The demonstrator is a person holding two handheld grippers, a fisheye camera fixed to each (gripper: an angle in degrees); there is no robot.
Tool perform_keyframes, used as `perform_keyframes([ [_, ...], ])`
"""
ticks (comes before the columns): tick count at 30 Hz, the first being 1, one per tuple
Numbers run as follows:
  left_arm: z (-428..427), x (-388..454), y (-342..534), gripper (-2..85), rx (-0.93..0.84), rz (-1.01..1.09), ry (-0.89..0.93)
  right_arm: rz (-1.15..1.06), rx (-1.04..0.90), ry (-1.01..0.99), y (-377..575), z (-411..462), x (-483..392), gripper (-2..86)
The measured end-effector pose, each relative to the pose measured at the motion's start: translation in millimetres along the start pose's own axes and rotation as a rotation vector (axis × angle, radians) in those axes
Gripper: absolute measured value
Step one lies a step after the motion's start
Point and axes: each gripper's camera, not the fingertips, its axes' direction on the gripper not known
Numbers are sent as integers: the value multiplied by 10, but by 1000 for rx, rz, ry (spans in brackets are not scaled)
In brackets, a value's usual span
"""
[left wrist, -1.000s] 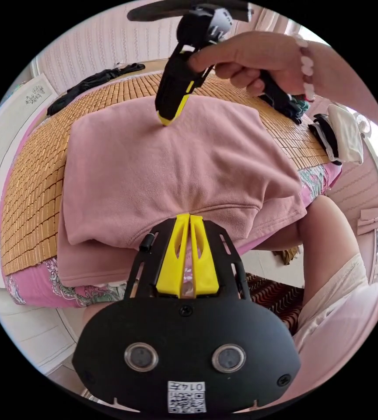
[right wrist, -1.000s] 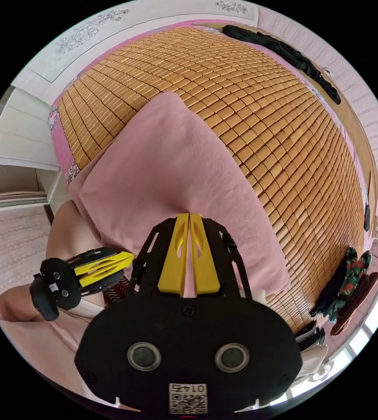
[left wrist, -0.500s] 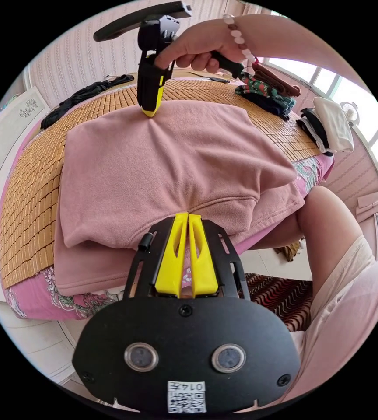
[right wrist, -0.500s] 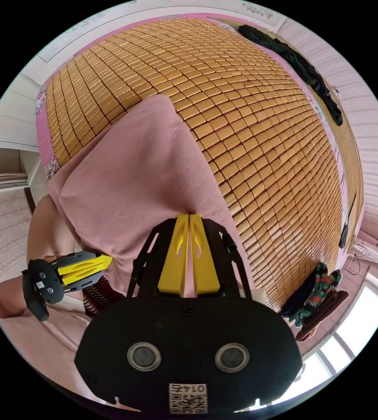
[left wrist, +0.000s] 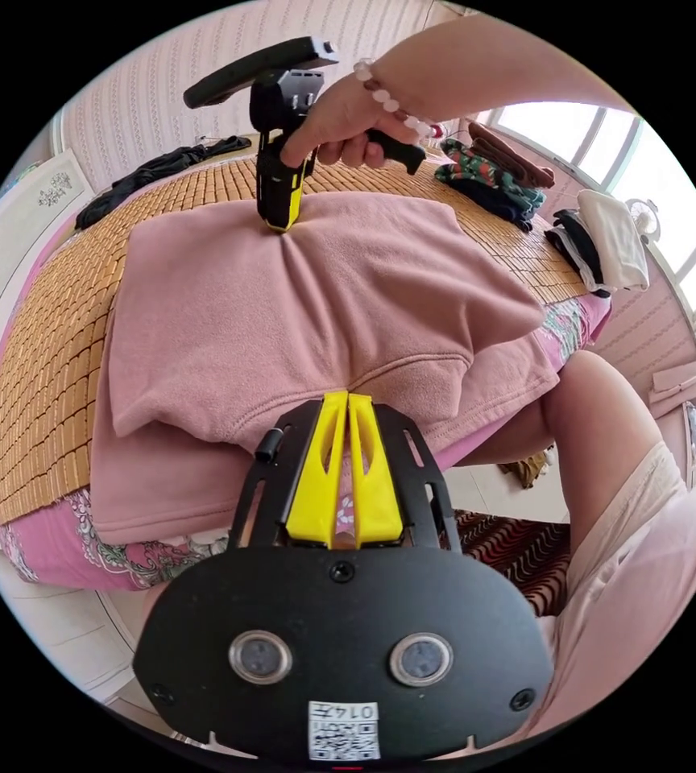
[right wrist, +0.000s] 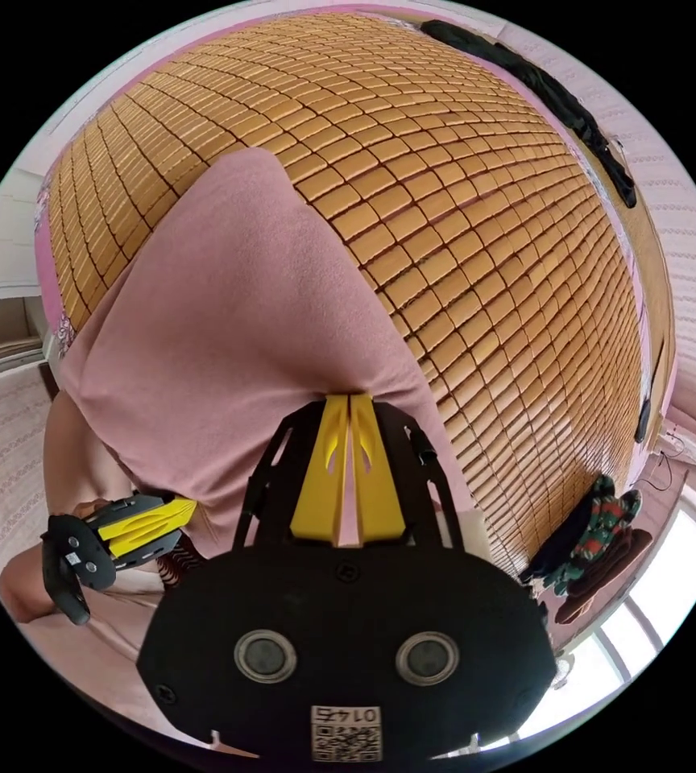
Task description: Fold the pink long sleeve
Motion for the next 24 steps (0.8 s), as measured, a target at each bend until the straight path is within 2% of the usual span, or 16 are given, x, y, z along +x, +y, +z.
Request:
perform_keyframes([
  [3, -63, -41, 47, -8, 2, -29, 39, 87, 180, -55, 662, -123, 156, -9],
  [9, -341, 294, 355, 7, 157, 52, -36, 451, 252, -117, 2744, 315, 557, 6],
  [13, -347, 642, 415, 103, 169, 126, 54, 665, 251, -322, 3946, 911, 689, 105],
  [17, -349, 1043, 417, 158, 130, 292, 81, 695, 254, -514, 4404, 1308, 694, 122],
  [20, -393, 1247, 403, 180, 115, 362, 66, 755, 202, -544, 4617, 1461, 828, 72],
  [24, -468, 1412, 341, 203, 141, 400, 16, 751, 324, -705, 4971, 1415, 1056, 40],
])
